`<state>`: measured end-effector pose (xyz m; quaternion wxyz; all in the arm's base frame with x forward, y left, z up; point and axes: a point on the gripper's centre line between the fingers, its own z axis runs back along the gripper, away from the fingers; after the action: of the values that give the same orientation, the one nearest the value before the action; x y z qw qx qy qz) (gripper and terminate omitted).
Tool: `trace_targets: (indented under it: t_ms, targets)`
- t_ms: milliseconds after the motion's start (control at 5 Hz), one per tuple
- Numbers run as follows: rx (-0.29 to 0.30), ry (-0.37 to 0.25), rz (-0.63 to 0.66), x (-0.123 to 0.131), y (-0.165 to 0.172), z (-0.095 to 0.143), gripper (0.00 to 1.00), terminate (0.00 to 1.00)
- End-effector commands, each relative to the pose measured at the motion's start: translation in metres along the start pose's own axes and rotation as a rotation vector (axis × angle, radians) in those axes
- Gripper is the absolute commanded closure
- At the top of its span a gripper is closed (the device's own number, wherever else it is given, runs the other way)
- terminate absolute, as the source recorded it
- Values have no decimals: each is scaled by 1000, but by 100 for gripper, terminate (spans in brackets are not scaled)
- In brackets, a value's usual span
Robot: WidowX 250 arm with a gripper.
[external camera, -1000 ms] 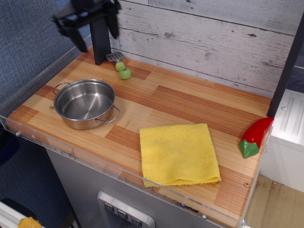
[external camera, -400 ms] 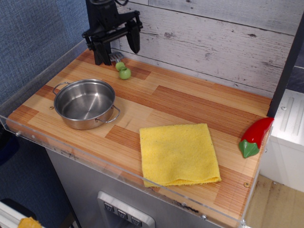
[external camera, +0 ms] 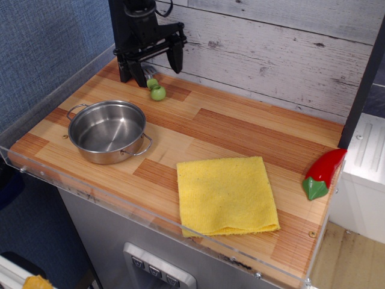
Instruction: Take the green spatula and put it on the yellow towel
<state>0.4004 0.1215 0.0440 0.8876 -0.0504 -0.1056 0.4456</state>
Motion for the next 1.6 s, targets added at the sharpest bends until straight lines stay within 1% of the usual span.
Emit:
trace_targets:
  t_ms: [0,200,400,600,1000,1200,1400]
  targets:
    - [7,-29,-15,10,-3,-11,0,0]
    - [39,-22,-28,8,6,-20,0,0]
    - [45,-22,-36,5,11,-25,100,0]
    - [25,-31,-49,5,7,-16,100,0]
    - [-13,-24,-64,-1,4,1,100,0]
    - [-31,-22,-77,-1,2,14,100,0]
    - [-65,-36,-66,3,-2,35,100,0]
